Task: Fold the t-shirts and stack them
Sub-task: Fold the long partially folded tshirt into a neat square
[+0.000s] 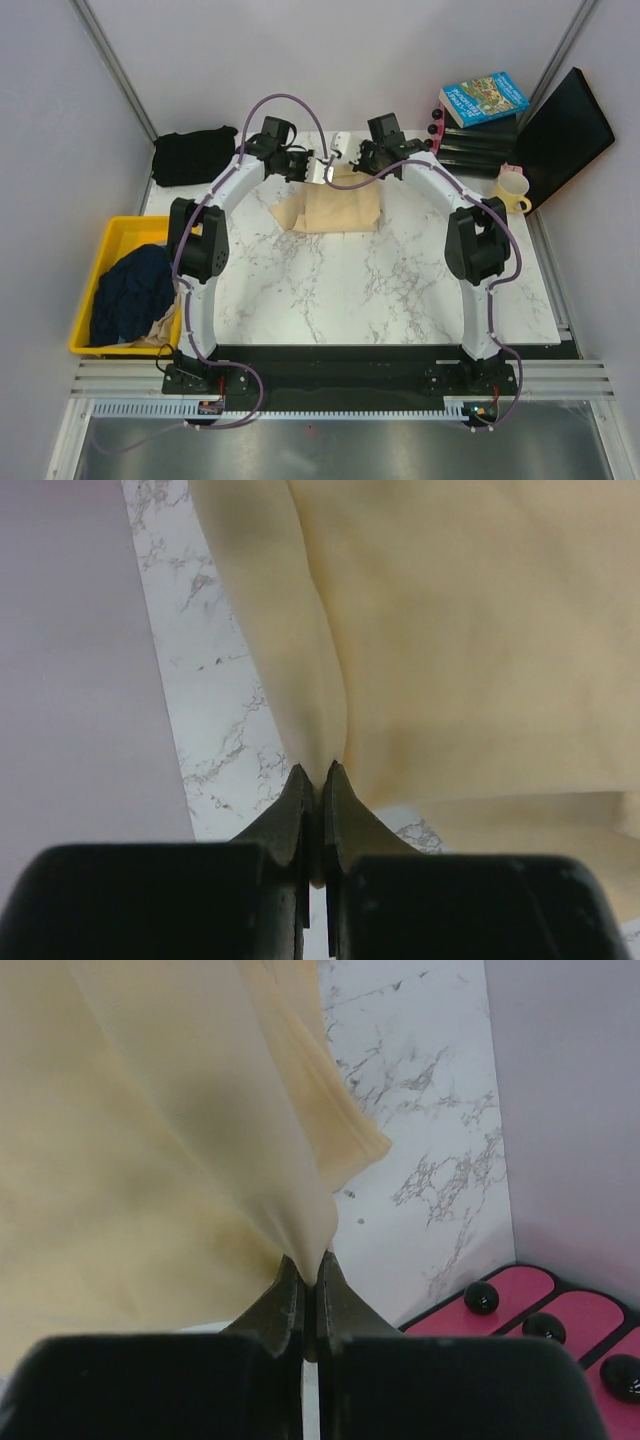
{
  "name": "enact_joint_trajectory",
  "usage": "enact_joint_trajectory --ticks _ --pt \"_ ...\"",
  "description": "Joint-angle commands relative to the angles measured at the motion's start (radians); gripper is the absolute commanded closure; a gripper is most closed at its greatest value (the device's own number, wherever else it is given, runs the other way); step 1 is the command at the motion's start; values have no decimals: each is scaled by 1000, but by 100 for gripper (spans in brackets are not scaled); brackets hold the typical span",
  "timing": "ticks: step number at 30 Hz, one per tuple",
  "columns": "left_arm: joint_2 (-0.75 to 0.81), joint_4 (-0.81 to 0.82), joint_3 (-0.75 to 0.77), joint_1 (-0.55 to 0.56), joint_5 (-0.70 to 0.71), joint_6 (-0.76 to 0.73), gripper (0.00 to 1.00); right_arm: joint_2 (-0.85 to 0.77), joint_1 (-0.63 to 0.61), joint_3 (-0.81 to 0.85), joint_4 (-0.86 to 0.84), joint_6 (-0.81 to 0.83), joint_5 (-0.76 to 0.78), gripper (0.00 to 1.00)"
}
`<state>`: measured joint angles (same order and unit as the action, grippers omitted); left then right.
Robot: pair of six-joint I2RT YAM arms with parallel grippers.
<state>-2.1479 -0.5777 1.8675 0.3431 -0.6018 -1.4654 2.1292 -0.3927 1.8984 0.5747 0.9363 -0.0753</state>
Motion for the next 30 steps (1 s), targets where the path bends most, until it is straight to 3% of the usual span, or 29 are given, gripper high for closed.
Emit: enact_joint_trajectory --ticks 1,2,3,6,8,10,11,12,13,14,16,25,30 --pt "-23 56 42 -4 73 47 98 64 -2 33 -113 -16 68 90" --pt "-27 62 44 -4 77 45 98 75 -2 45 -124 -19 69 84" --pt "-33 68 44 -4 80 43 98 95 -2 51 -143 -24 69 69" --pt "-47 102 33 -4 103 42 98 130 -3 76 -197 -37 104 54" --pt "-53 160 -10 -3 150 56 98 149 -5 86 -239 -71 146 50" --pt "-55 350 -59 2 197 89 81 150 -5 90 -262 -96 167 45" --pt "-55 451 -118 5 251 140 57 152 -6 87 -272 -108 178 45" --pt "-55 561 -134 7 263 158 46 149 -9 84 -276 -117 184 44" --pt "-53 585 -143 7 260 172 34 143 -11 70 -276 -128 183 44" --pt "-53 614 -152 5 245 198 15 132 -15 59 -279 -134 186 44" --pt "-47 644 -156 10 228 243 1 118 -17 27 -285 -142 183 44" --pt "-30 728 -177 53 217 269 1 72 -21 11 -280 -215 178 49" --pt "-15 737 -185 57 264 258 1 142 38 194 -20 -431 -140 39"
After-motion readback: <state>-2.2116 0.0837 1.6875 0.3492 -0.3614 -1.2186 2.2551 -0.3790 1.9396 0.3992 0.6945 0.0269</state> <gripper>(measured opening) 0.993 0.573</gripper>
